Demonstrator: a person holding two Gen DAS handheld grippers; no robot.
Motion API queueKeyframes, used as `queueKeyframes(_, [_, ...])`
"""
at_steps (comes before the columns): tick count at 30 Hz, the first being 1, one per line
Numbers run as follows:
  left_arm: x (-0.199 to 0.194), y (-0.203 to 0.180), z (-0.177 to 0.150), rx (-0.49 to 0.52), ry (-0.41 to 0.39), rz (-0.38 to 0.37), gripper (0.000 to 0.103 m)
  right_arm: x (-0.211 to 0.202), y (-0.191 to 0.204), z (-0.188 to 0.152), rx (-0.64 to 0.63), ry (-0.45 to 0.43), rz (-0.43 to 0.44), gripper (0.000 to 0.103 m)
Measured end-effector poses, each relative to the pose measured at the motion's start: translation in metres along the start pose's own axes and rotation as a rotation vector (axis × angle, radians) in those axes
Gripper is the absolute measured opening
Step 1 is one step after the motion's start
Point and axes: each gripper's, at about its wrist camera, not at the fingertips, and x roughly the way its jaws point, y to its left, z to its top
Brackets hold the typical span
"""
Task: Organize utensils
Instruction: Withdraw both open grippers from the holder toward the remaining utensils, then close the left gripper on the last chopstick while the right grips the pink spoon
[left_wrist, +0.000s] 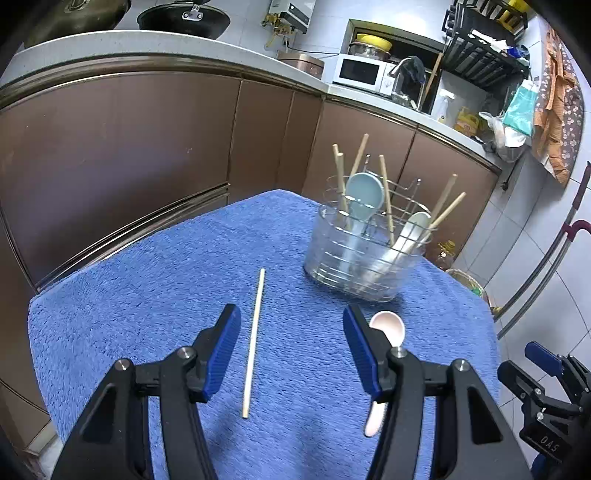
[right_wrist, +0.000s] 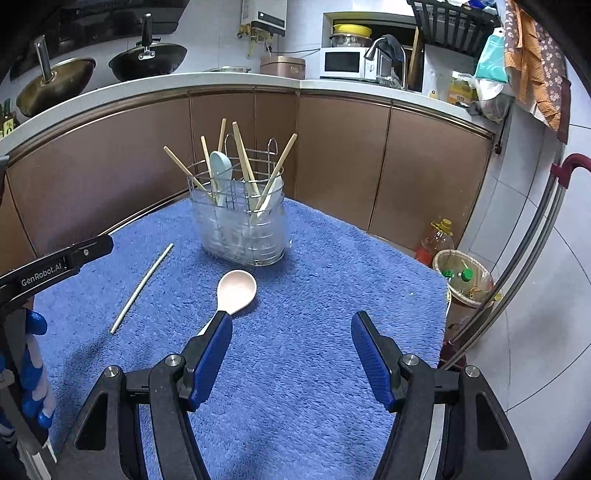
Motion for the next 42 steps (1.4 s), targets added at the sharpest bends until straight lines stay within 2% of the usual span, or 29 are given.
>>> queueKeyframes(24, [0.051,0.027,0.001,0.006,0.076,0.053,0.056,0.045,0.009,0.006,-0.018,0.066,0.025,0.064])
queueKeyframes(31, [0.069,0.030,0.003,0.042,0.137,0.081,0.056,0.053,0.006,0.006,-0.021,0.075,0.052,0.064])
queueKeyframes(36, [0.085,0.035,0.014,0.067,0.194,0.077,0.056,0.073,-0.025,0.009,0.113,0.125,0.188,0.064])
queueKeyframes(38, [0.095,0.039,0.020,0.079,0.234,0.061,0.056,0.086,-0.034,0.013,0.160,0.151,0.259,0.057])
queueKeyframes(40, [0.103,0.038,0.024,0.100,0.255,0.060,0.056,0.103,-0.040,0.017,0.216,0.191,0.368,0.051])
queueKeyframes(42, [0.113,0.040,0.028,0.112,0.284,0.053,0.056,0.118,-0.041,0.020,0.240,0.222,0.424,0.048])
